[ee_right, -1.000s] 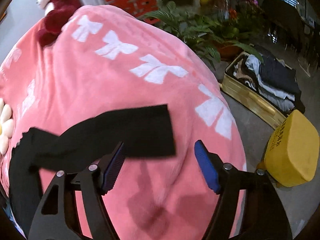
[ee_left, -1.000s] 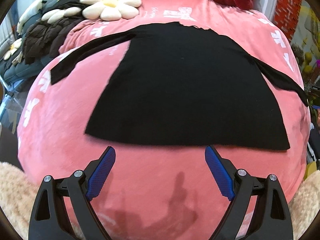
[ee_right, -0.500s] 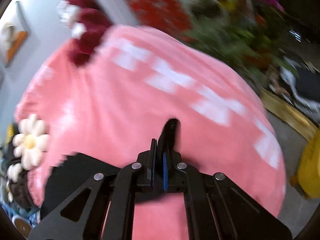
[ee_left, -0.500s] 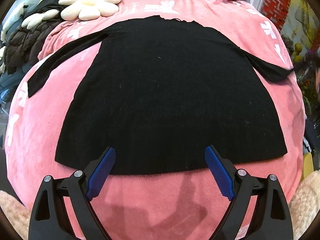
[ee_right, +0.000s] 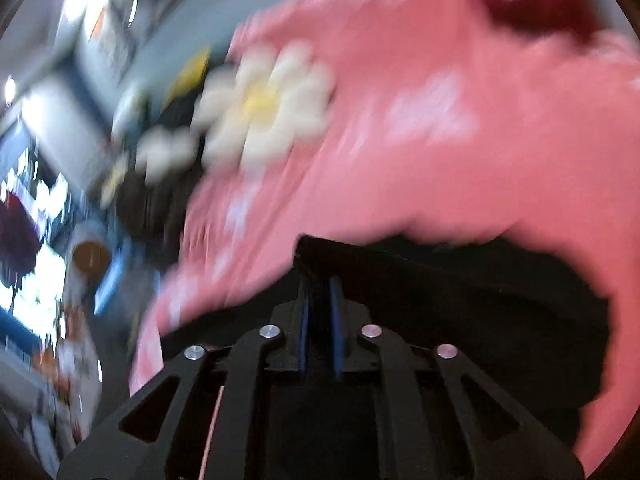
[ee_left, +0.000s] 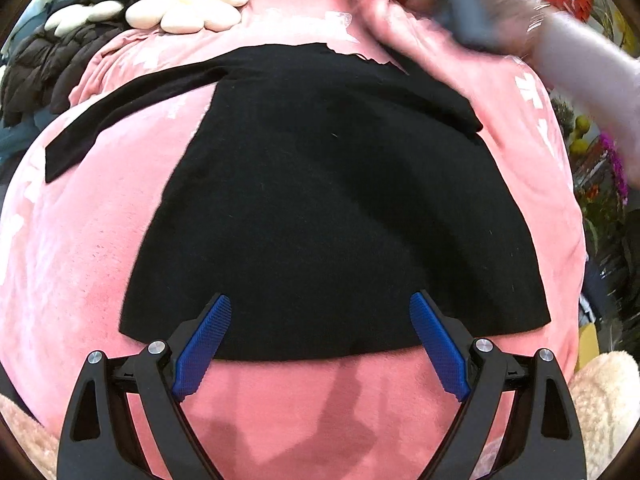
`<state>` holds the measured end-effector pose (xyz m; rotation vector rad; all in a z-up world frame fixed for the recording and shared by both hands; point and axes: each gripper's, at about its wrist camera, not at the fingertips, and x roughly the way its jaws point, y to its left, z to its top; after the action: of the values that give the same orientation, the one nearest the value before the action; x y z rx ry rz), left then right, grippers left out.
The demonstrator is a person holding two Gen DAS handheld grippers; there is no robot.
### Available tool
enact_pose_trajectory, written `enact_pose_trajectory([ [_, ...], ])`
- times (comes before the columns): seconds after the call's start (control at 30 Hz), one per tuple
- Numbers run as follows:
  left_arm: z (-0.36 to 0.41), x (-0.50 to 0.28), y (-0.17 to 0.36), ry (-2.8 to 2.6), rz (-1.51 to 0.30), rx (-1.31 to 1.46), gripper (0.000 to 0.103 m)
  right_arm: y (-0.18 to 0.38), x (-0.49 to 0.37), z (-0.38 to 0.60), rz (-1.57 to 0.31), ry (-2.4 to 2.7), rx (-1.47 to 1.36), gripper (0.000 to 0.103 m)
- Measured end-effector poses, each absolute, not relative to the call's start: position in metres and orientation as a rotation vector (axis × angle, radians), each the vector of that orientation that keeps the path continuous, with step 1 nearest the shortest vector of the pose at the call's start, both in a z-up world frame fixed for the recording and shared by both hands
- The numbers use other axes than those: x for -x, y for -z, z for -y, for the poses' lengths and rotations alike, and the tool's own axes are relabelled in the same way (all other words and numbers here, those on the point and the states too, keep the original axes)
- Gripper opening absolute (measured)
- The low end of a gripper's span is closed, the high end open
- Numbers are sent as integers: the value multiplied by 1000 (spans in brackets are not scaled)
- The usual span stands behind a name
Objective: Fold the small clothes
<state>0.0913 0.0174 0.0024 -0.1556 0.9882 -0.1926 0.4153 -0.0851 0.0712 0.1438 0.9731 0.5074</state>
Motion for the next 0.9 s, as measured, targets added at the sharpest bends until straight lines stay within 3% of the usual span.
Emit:
enact_pose_trajectory([
  [0.17, -55, -118, -18, 188, -951, 216, 88, -38, -371, 88, -975, -502, -117, 10],
  [0.23, -68, -137, -25, 180, -927, 244, 89, -43, -348, 138, -921, -391, -146, 23],
  [0.3, -79, -172, -32, 181, -901, 292, 89, -44, -328, 190, -862, -215, -130, 56],
  [0.47, -70, -277, -32, 144, -919, 338, 89, -22, -302, 286, -891, 25, -103, 56],
  [0.63, -47, -359, -7, 86, -1014, 421, 86, 0, -312, 312, -914, 55, -93, 55],
  [0.7, -44, -381, 11, 41, -1067, 465, 73, 6, -319, 312, -916, 51, -85, 55],
  [0.73, -44, -385, 12, 22, -1045, 452, 72, 7, -325, 312, -917, 43, -98, 55],
  [0.77, -40, -389, 9, 15, -1017, 419, 59, 10, -330, 312, -918, 32, -115, 55],
  [0.8, -33, -396, 6, 40, -1015, 371, 33, 12, -336, 312, -922, 6, -130, 41],
  [0.83, -31, -401, 7, 43, -1023, 344, 20, 13, -340, 315, -925, -16, -139, 12],
  [0.87, -33, -405, 6, 35, -1018, 334, 11, 9, -343, 320, -913, -12, -145, 4],
  [0.9, -36, -408, 5, 21, -1004, 340, 5, 3, -342, 329, -879, 7, -166, 4],
])
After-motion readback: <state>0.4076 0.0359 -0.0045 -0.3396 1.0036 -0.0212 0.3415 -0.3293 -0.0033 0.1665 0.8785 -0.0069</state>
